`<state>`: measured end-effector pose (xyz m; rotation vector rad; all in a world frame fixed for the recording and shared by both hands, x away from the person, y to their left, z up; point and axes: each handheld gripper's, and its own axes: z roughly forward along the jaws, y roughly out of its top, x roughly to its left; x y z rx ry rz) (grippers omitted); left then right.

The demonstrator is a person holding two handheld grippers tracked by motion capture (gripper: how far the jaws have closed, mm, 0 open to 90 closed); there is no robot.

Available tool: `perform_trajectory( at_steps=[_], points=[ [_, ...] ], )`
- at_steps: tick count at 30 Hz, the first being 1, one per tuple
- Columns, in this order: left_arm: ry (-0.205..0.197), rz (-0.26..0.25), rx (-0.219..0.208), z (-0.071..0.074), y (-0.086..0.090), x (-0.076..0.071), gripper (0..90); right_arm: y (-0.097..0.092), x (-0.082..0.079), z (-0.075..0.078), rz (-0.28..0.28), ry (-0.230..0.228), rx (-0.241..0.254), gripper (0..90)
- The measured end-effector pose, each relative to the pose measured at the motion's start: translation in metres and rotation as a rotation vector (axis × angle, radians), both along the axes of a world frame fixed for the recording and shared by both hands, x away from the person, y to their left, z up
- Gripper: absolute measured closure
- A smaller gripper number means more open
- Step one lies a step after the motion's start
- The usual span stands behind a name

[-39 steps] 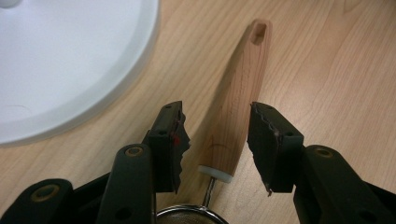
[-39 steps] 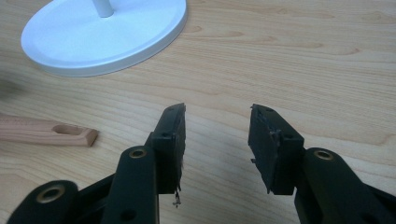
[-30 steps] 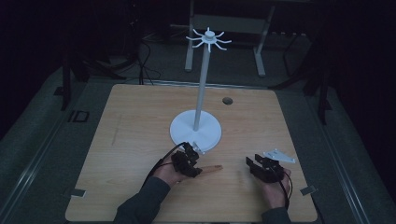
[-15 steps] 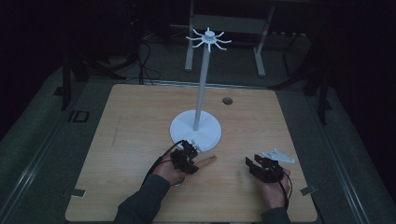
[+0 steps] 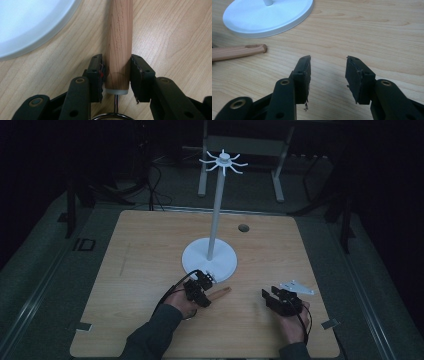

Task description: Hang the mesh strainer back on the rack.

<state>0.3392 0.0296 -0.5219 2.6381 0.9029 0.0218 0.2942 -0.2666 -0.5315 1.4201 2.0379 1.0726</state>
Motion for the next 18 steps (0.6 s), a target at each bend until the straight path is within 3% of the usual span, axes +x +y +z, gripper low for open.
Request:
perform_trajectory(
  at_steps=[9,12,18],
  points=[
    [0.026,-0.011,0.025,-0.0005,0.0022,0.0012,66.1,0.0012,0.0003,-0.0010,0.003,0.003,-0.002,55.0],
    [0.006,-0.008,0.035,0.0000,0.0023,0.0008,67.8,0.0008,0.0002,-0.0007,0.002,0.003,0.000,55.0],
    [-0.007,0.000,0.011,0.0006,0.0021,0.0000,68.1,0.0003,0.0005,-0.0010,0.001,0.003,0.002,54.8]
  ],
)
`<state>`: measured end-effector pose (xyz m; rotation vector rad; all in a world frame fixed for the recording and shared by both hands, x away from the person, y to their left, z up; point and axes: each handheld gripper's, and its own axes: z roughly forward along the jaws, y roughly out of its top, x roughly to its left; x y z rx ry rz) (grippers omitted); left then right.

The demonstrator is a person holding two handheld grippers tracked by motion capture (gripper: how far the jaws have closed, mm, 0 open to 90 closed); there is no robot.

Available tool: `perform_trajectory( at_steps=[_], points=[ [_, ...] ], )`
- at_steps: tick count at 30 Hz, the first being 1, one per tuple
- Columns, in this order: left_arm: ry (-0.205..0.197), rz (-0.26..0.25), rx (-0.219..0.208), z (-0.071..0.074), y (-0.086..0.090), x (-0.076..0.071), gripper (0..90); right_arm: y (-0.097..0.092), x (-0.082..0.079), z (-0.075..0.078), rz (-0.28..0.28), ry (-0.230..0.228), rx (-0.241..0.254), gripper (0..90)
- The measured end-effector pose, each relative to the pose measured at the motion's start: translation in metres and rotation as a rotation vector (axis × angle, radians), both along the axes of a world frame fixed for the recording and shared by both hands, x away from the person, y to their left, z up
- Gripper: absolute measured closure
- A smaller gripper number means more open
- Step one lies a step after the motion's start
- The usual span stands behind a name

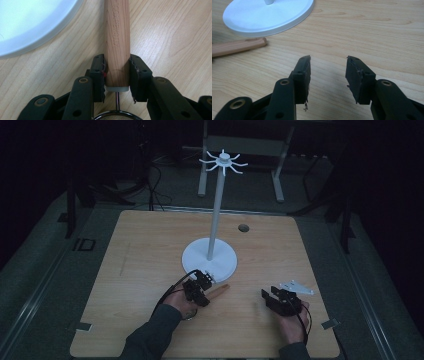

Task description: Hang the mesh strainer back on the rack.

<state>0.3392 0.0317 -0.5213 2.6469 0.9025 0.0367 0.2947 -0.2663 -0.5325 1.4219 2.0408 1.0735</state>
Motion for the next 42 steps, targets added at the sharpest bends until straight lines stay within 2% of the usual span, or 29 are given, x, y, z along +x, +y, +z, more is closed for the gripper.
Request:
perform_trajectory(
  at_steps=[13,17,20,23,24,29,42],
  points=[
    [-0.104,0.068,-0.103,0.020,0.008,-0.006,68.2,-0.001,0.000,0.000,-0.006,-0.005,0.004,54.0],
    [-0.130,0.084,-0.121,0.025,0.011,-0.007,68.3,-0.002,0.000,0.000,-0.007,-0.005,0.004,54.0],
    [-0.159,0.100,-0.156,0.031,0.014,-0.009,68.3,-0.001,0.000,0.000,-0.007,-0.006,0.003,54.0],
    [-0.179,0.104,-0.170,0.034,0.016,-0.010,68.3,-0.001,0.000,0.000,-0.008,-0.006,0.002,53.9],
    [-0.197,0.115,-0.190,0.037,0.018,-0.011,68.3,-0.002,0.000,0.000,-0.010,-0.007,0.003,54.0],
    [-0.232,0.146,-0.228,0.044,0.022,-0.012,68.4,-0.002,0.000,0.000,-0.012,-0.008,0.005,54.0],
    [-0.299,0.175,-0.285,0.060,0.024,-0.015,68.5,-0.002,0.000,0.000,-0.013,-0.012,0.003,53.9]
  ],
)
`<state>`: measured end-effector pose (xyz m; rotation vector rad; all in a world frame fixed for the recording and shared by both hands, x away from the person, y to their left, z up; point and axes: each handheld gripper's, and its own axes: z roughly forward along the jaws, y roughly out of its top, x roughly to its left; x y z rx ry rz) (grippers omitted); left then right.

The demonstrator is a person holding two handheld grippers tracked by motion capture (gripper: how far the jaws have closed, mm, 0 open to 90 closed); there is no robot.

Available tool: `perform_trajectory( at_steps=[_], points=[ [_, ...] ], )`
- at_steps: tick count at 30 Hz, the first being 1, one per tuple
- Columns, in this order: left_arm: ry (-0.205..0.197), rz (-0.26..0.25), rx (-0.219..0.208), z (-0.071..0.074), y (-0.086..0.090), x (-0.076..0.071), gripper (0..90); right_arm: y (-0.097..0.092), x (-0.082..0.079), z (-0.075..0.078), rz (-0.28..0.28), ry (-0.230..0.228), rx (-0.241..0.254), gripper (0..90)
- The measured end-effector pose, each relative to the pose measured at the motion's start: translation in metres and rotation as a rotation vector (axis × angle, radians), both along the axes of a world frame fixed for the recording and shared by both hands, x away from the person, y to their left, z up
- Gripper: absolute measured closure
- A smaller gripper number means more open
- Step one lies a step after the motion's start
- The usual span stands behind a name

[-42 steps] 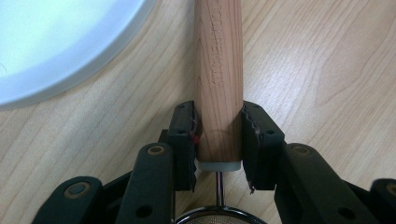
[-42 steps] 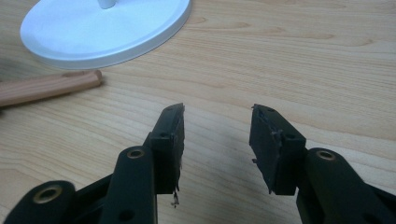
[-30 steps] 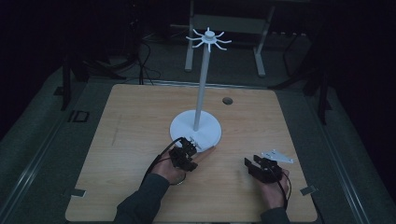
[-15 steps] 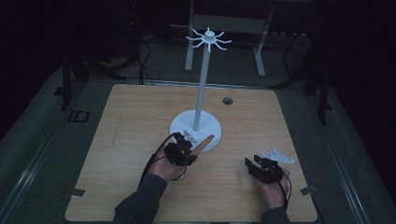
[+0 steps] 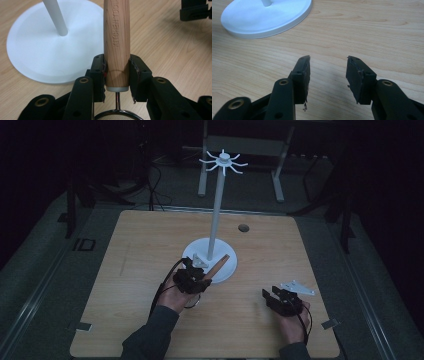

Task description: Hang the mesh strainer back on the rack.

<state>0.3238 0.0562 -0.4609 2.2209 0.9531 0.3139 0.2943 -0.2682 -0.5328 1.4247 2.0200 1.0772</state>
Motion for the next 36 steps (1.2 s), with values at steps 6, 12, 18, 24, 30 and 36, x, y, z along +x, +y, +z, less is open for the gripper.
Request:
perform_trajectory(
  at_steps=[6,12,18,24,30,36],
  points=[
    [-0.037,0.021,-0.026,0.007,0.001,-0.001,68.4,-0.001,0.000,0.000,0.000,-0.005,-0.004,53.8],
    [-0.055,0.042,-0.041,0.012,0.002,-0.001,68.4,-0.001,0.000,0.000,-0.003,-0.007,-0.002,53.6],
    [-0.083,0.068,-0.067,0.016,0.004,-0.002,68.4,-0.002,0.000,0.000,-0.014,-0.012,-0.001,52.1],
    [-0.103,0.090,-0.086,0.020,0.007,-0.002,68.4,-0.003,0.000,-0.001,-0.021,-0.018,-0.003,50.9],
    [-0.117,0.105,-0.102,0.022,0.008,-0.003,68.4,-0.004,0.000,-0.001,-0.026,-0.023,-0.007,50.3],
    [-0.137,0.122,-0.126,0.027,0.010,-0.003,68.4,-0.004,-0.001,-0.001,-0.029,-0.033,-0.007,49.9]
  ],
)
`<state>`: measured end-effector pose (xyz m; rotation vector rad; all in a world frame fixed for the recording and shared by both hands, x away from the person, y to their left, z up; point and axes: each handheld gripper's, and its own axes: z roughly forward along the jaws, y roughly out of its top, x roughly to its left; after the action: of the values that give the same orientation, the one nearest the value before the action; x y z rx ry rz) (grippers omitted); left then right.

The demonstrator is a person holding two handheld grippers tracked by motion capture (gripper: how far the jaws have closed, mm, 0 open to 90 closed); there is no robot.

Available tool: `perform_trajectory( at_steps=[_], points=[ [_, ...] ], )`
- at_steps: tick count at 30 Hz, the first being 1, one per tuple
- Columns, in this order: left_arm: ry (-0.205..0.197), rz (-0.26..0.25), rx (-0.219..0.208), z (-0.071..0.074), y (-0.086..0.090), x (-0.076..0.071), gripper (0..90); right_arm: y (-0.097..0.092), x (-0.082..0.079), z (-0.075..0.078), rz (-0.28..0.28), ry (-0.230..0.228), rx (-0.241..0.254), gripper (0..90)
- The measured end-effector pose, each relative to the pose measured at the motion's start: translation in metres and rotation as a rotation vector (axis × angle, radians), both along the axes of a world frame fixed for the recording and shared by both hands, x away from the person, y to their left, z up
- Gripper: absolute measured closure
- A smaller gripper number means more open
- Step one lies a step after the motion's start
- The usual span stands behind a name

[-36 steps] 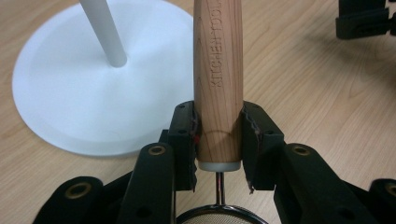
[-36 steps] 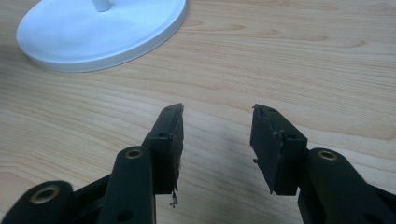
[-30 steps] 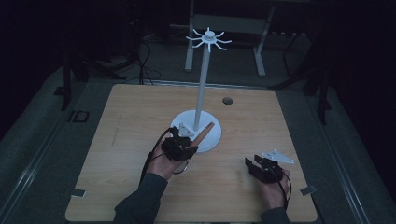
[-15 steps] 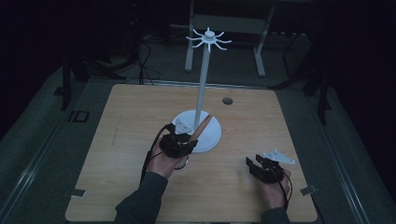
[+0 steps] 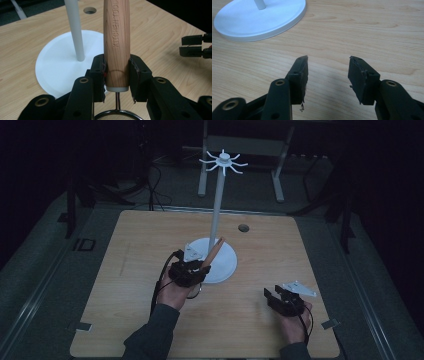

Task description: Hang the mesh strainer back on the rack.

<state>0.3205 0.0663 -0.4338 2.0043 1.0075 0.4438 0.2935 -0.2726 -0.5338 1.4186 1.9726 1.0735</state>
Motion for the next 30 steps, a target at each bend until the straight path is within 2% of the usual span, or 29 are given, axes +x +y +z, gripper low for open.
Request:
perform_trajectory(
  at_steps=[15,23,30],
  points=[
    [-0.048,0.034,-0.050,0.007,0.005,-0.002,68.4,-0.001,0.000,0.000,-0.005,-0.010,-0.003,49.4],
    [-0.063,0.043,-0.079,0.011,0.007,-0.003,68.4,-0.001,-0.001,0.000,-0.006,-0.013,-0.005,49.4],
    [-0.075,0.050,-0.088,0.014,0.008,-0.003,68.4,-0.001,-0.001,0.000,-0.010,-0.015,-0.005,49.4]
  ],
)
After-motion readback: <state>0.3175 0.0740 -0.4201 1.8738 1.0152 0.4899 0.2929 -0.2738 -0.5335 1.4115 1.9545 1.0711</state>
